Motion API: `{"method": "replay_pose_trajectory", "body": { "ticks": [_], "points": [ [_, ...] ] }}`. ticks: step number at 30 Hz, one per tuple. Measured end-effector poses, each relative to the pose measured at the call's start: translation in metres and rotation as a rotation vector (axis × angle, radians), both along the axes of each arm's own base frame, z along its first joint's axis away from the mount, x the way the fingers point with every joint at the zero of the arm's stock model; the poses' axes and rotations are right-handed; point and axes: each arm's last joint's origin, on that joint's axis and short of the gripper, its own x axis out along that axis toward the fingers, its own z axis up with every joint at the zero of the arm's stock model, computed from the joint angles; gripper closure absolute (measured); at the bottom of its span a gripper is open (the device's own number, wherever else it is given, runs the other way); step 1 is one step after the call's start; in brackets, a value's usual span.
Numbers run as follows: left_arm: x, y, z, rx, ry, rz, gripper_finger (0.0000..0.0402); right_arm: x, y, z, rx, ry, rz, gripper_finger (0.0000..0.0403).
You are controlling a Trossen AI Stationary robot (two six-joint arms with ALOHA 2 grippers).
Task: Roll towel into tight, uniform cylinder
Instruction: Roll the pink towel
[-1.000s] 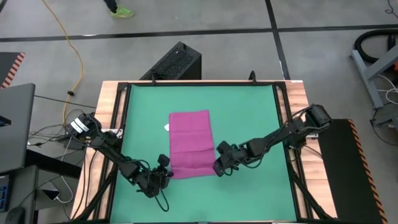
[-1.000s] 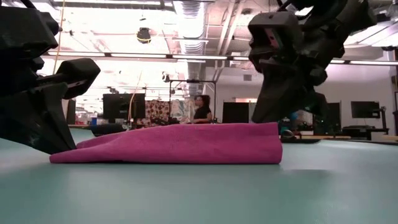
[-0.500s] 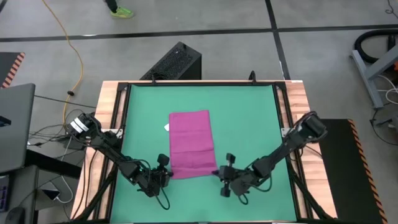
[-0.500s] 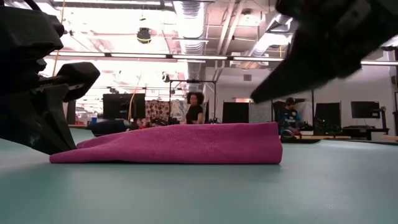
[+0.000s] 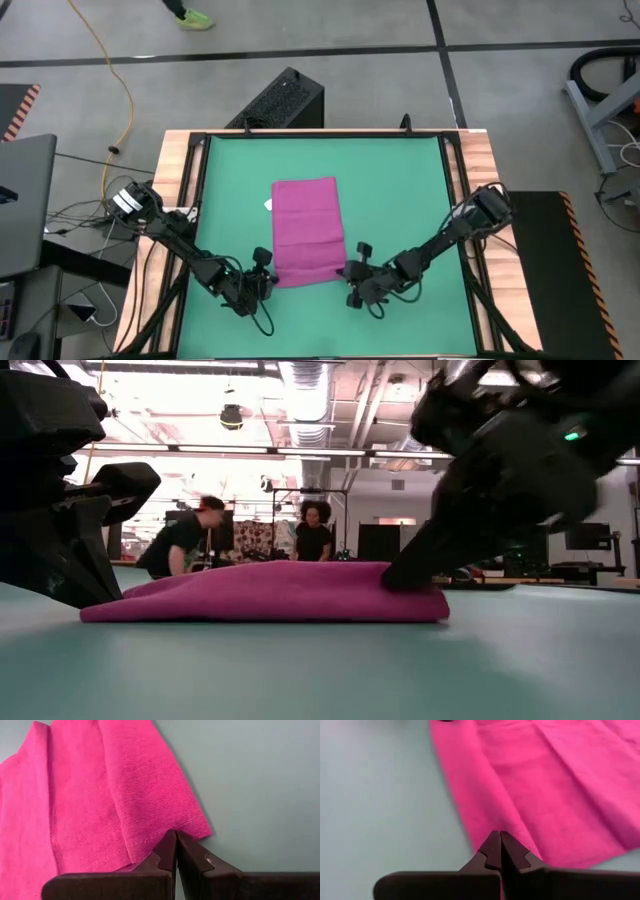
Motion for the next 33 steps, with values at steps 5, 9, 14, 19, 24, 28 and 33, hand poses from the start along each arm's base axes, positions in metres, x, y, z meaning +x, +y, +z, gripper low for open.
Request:
{"method": "replay_pose_trajectory", "body": {
  "ticks": [5, 9, 14, 19, 24, 28, 33],
  "points": [
    [0.000, 0.000, 0.000, 0.001, 0.002, 0.000, 0.0401, 0.005, -0.012, -0.001, 0.022, 0.023, -0.020, 0.0391],
    [-0.001, -0.001, 0.003, -0.005, -0.002, -0.003, 0.0401, 0.007, -0.017, -0.004, 0.077, 0.056, -0.013, 0.0391],
    [-0.005, -0.005, 0.028, 0.005, -0.067, -0.028, 0.0401, 0.005, -0.021, -0.008, 0.112, 0.102, -0.062, 0.0391],
    [-0.011, -0.007, 0.064, 0.014, -0.281, 0.038, 0.0402, 0.005, -0.021, -0.008, 0.122, 0.101, -0.070, 0.0391],
    [-0.013, -0.011, 0.062, -0.069, -0.470, 0.033, 0.0402, 0.005, -0.022, -0.008, 0.125, 0.098, -0.074, 0.0391],
    [-0.010, -0.009, 0.039, -0.042, -0.490, 0.014, 0.0402, 0.006, -0.023, -0.008, 0.130, 0.096, -0.082, 0.0391],
    [-0.002, -0.012, 0.022, 0.008, -0.479, 0.022, 0.0402, 0.006, -0.023, -0.008, 0.141, 0.094, -0.093, 0.0391]
  ]
}}
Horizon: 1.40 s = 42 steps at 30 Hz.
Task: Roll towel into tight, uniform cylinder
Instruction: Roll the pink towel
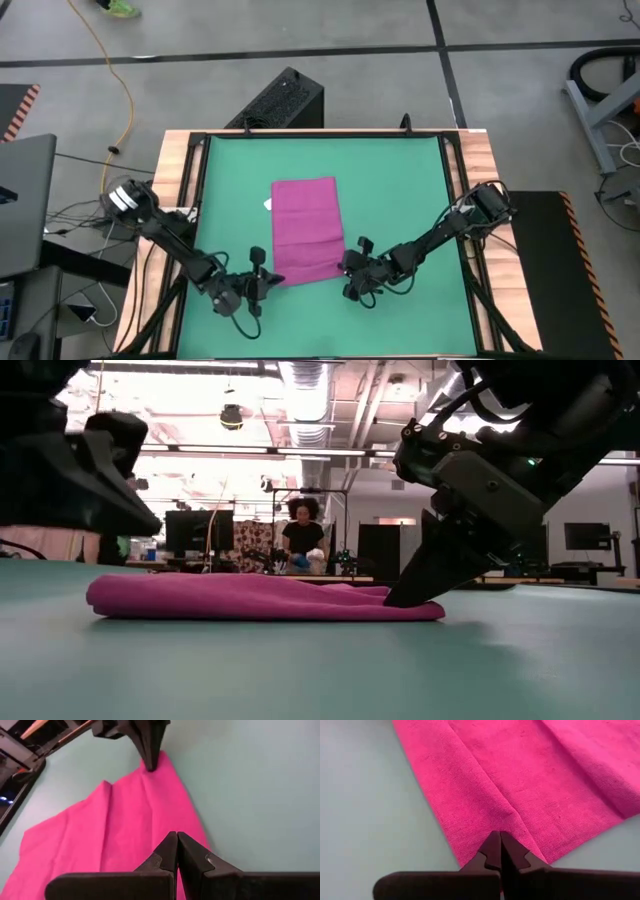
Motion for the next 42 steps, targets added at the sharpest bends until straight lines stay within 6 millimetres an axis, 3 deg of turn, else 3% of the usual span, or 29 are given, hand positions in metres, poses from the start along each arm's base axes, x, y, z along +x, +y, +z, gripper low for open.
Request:
{"method": "replay_pose_trajectory", "body": {
  "ticks": [14, 21, 27, 31, 35, 42],
  "points": [
    [0.009, 0.011, -0.032, -0.003, 0.100, 0.059, 0.0401, 0.000, 0.000, 0.000, 0.018, -0.003, -0.010, 0.0391],
    [0.009, 0.016, -0.038, -0.045, 0.154, 0.092, 0.0401, -0.002, 0.006, 0.003, 0.008, -0.032, -0.008, 0.0391],
    [0.005, 0.018, -0.042, -0.068, 0.209, 0.100, 0.0401, -0.008, 0.016, 0.027, -0.082, -0.120, 0.032, 0.0391],
    [0.005, 0.018, -0.043, -0.069, 0.225, 0.092, 0.0401, -0.018, 0.025, 0.046, -0.185, -0.144, 0.157, 0.0385],
    [0.004, 0.019, -0.043, -0.073, 0.234, 0.089, 0.0401, -0.022, 0.033, 0.045, -0.229, -0.122, 0.261, 0.0330],
    [0.004, 0.020, -0.044, -0.074, 0.253, 0.092, 0.0401, -0.018, 0.039, 0.015, -0.398, -0.021, 0.425, 0.0165]
  ]
}}
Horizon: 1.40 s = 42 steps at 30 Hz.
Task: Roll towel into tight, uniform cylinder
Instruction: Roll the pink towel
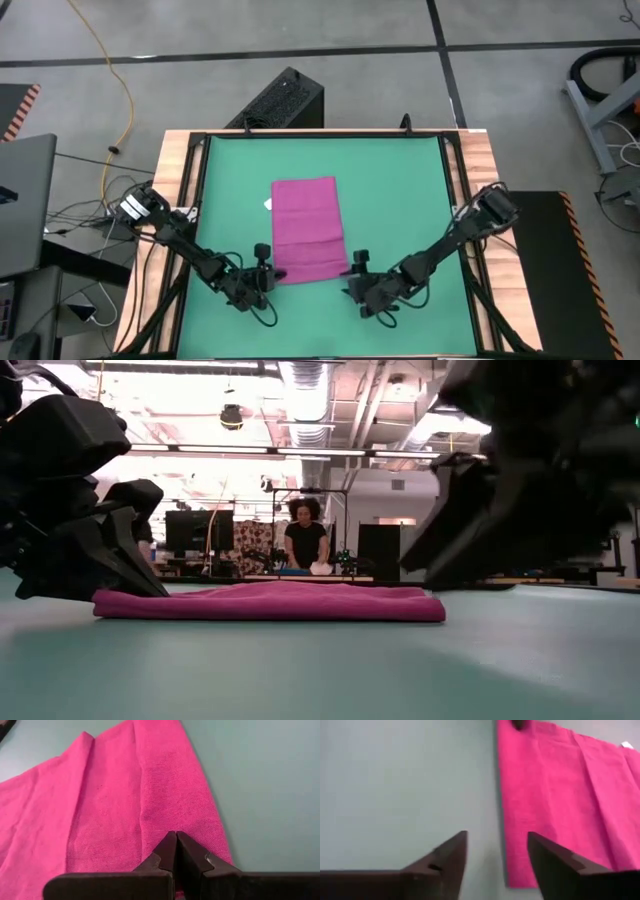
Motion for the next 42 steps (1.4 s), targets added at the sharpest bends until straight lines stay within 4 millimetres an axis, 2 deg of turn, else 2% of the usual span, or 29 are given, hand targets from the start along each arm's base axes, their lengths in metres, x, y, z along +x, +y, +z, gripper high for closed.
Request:
{"method": "replay_pose_trajectory", "body": {
  "ticks": [3, 10, 18, 26, 34, 37, 42],
  "points": [
    [0.001, 0.003, -0.001, -0.013, 0.014, 0.009, 0.0401, 0.006, -0.002, -0.011, -0.069, -0.004, 0.019, 0.0139],
    [0.004, 0.007, -0.002, -0.037, 0.038, 0.019, 0.0401, 0.013, -0.016, -0.024, -0.118, 0.023, -0.011, 0.0146],
    [0.004, 0.009, -0.002, -0.047, 0.060, 0.010, 0.0401, 0.004, -0.031, -0.033, -0.126, 0.054, -0.050, 0.0148],
    [0.004, 0.009, -0.003, -0.047, 0.066, 0.004, 0.0401, -0.008, -0.057, -0.052, -0.012, 0.111, -0.143, 0.0149],
    [0.004, 0.009, -0.003, -0.043, 0.068, -0.003, 0.0401, -0.008, -0.060, -0.053, -0.021, 0.088, -0.138, 0.0150],
    [0.004, 0.009, -0.003, -0.041, 0.068, -0.005, 0.0401, -0.007, -0.062, -0.056, -0.008, 0.093, -0.157, 0.0164],
    [0.004, 0.009, -0.003, -0.042, 0.068, -0.005, 0.0401, -0.005, -0.062, -0.065, 0.019, 0.089, -0.187, 0.0217]
  ]
}}
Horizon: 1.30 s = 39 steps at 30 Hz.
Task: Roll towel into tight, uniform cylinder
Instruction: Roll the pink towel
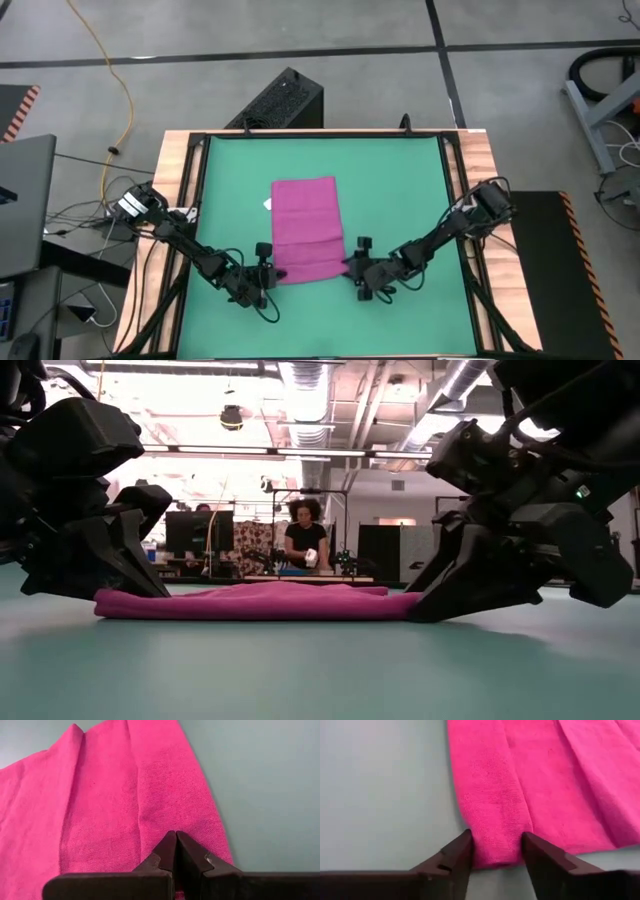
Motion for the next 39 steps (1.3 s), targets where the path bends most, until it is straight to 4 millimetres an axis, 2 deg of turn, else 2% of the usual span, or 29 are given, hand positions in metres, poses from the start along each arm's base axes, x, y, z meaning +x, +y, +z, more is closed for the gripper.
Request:
{"method": "replay_pose_trajectory", "body": {
  "ticks": [6, 10, 12, 17, 24, 27, 32, 39],
  "points": [
    [0.000, 0.000, 0.001, -0.009, -0.004, -0.005, 0.0401, 0.001, 0.000, 0.000, 0.039, -0.024, -0.033, 0.0301],
    [0.000, 0.000, 0.009, -0.035, -0.016, -0.021, 0.0401, 0.000, 0.004, 0.000, 0.068, -0.036, -0.070, 0.0368],
    [-0.001, 0.000, 0.014, -0.051, -0.014, -0.032, 0.0401, 0.000, 0.007, 0.001, 0.097, -0.037, -0.074, 0.0387],
    [-0.002, -0.002, 0.017, -0.082, -0.008, -0.062, 0.0401, 0.008, 0.013, 0.010, 0.230, -0.036, -0.120, 0.0382],
    [-0.001, -0.004, 0.018, -0.116, 0.003, -0.104, 0.0401, 0.023, 0.011, 0.042, 0.607, 0.026, -0.141, 0.0389],
    [-0.001, -0.005, 0.019, -0.122, 0.008, -0.113, 0.0401, 0.026, 0.005, 0.058, 0.783, 0.057, -0.154, 0.0389],
    [-0.001, -0.007, 0.019, -0.145, 0.022, -0.156, 0.0401, 0.027, -0.010, 0.082, 0.954, 0.074, -0.275, 0.0389],
    [-0.001, -0.008, 0.023, -0.189, 0.044, -0.208, 0.0401, 0.030, -0.030, 0.084, 1.080, 0.112, -0.416, 0.0390]
  ]
}}
